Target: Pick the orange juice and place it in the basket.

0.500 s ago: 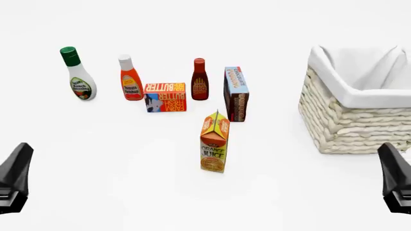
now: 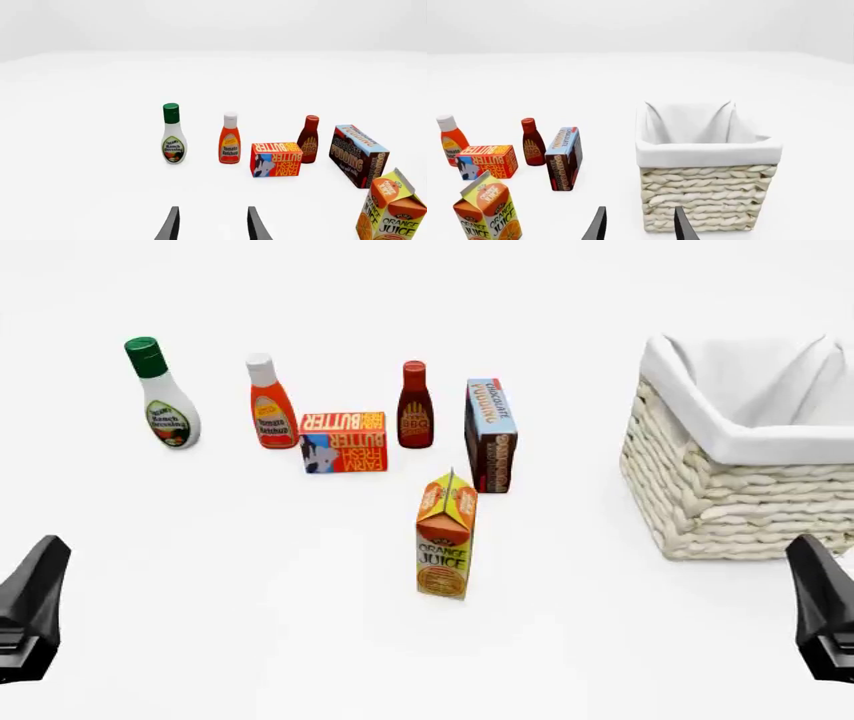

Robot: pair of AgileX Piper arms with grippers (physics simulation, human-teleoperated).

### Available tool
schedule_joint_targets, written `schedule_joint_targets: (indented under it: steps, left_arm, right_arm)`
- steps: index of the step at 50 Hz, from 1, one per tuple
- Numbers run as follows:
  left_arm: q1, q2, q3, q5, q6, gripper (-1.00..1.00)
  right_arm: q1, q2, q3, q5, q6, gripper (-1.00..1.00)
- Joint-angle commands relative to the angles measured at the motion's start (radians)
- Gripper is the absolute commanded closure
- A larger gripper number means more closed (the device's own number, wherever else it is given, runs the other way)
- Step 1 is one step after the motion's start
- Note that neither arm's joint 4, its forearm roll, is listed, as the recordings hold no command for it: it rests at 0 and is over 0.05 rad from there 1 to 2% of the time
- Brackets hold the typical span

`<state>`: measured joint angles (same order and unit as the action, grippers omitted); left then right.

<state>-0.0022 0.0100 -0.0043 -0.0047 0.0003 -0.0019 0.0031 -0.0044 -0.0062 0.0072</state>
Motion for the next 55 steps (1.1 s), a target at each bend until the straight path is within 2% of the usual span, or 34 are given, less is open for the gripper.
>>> schedule_joint_targets:
  steps: [1,9,10,12,14,16,18,20,22,24,26,30,31,33,39,55]
  left_arm:
    - [0.000,-0.001,0.000,0.001,0.000,-1.00]
    - [-0.001,-0.001,0.000,0.001,0.000,-1.00]
    - [-0.001,-0.001,-0.001,0.001,0.000,-1.00]
    - [-0.001,-0.001,-0.001,0.001,0.000,-1.00]
    - [-0.001,-0.001,-0.001,0.001,0.000,-1.00]
    - [-0.001,0.000,-0.001,0.001,0.000,-1.00]
    - [-0.001,0.000,-0.001,0.001,0.000,-1.00]
    - [-0.001,0.000,-0.001,0.000,0.001,-1.00]
    - [-0.001,0.000,-0.001,0.000,0.001,-1.00]
    - [-0.001,0.000,0.000,0.000,0.001,-1.00]
    - [-0.001,0.000,0.000,0.000,0.001,-1.00]
    - [-0.001,0.000,0.000,0.000,0.001,-1.00]
    - [-0.001,0.000,0.000,0.000,0.001,-1.00]
    - [-0.001,-0.001,0.000,0.000,0.001,-1.00]
    - [-0.001,-0.001,0.001,0.000,0.001,-1.00]
    - [-0.001,0.003,0.001,-0.004,0.000,-1.00]
  right_arm:
    - [0.002,-0.002,-0.006,0.005,-0.006,-1.00]
    - [0.018,-0.002,-0.054,0.010,-0.022,-1.00]
    - [0.019,-0.001,-0.063,0.033,-0.001,-1.00]
    - [0.015,-0.002,-0.090,0.058,0.003,-1.00]
    - [0.028,-0.003,-0.118,0.060,0.053,-1.00]
    - [0.045,-0.003,-0.150,0.099,0.058,-1.00]
    - [0.068,-0.002,-0.165,0.117,0.125,-1.00]
    - [0.068,0.012,-0.185,0.155,0.102,-1.00]
    - [0.096,0.026,-0.203,0.163,0.111,-1.00]
    - [0.090,0.069,-0.228,0.173,0.099,-1.00]
    - [0.122,0.100,-0.246,0.171,0.138,-1.00]
    - [0.129,0.135,-0.286,0.199,0.144,-1.00]
    - [0.119,0.149,-0.303,0.217,0.122,-1.00]
    - [0.138,0.168,-0.313,0.222,0.148,-1.00]
    - [0.129,0.180,-0.351,0.281,0.153,-1.00]
    - [0.173,0.260,-0.428,0.348,0.236,-1.00]
